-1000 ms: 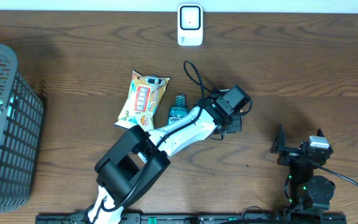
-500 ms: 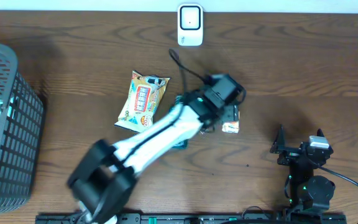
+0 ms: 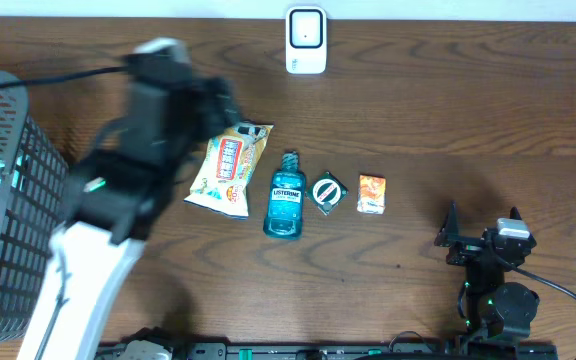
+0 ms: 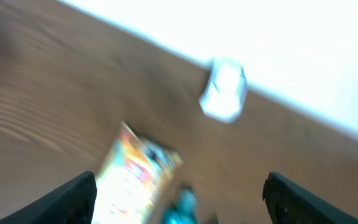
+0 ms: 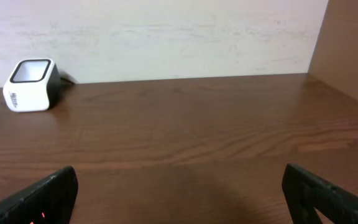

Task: Scan the item barcode
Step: 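Reach the left gripper into the basket and grasp the green Zappy pack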

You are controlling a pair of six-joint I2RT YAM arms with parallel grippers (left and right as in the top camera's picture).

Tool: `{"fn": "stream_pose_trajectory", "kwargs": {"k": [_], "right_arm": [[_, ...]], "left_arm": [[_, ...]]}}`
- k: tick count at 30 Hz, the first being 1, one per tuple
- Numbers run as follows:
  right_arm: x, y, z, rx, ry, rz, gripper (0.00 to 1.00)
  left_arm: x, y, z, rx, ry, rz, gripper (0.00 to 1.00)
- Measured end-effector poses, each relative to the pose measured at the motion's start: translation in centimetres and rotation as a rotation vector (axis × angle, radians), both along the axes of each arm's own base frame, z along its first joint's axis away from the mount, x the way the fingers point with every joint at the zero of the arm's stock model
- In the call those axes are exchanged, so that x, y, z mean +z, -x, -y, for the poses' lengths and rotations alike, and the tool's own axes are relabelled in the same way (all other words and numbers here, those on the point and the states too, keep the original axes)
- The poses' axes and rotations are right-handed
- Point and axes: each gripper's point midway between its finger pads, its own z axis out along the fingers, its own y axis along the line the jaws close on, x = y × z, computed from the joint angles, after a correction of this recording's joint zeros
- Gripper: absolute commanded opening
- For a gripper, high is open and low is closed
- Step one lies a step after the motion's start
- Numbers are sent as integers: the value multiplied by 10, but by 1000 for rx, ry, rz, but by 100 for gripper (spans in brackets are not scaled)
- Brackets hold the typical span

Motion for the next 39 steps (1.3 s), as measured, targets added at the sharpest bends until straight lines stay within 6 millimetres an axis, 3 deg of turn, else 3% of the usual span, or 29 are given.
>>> {"fn": "stream_pose_trajectory", "kwargs": {"k": [4, 5, 8, 10, 13, 15, 23, 28, 39], "right_arm": [[0, 0, 0, 0, 0, 0, 99], [0, 0, 0, 0, 0, 0, 99], [0, 0, 0, 0, 0, 0, 99], [0, 0, 0, 0, 0, 0, 99], [0, 0, 0, 0, 0, 0, 99], [0, 0, 0, 0, 0, 0, 99], [0, 0, 0, 0, 0, 0, 99], [0, 0, 0, 0, 0, 0, 99], [0, 0, 0, 0, 0, 0, 99]], "left_arm": [[51, 19, -88, 238, -26, 147, 85], [62, 27, -113, 316, -41, 180, 89], [81, 56, -177, 541, -91, 230, 98], [80, 78, -216, 692, -110, 212, 98], [57, 107, -266, 896, -77, 115, 99], [37, 115, -290, 967, -25, 49, 99], [-58, 114, -368, 1104, 323, -167, 100], [-106, 112, -393, 1149, 440, -263, 98], [-208, 62, -434, 1075, 551, -355, 98]]}}
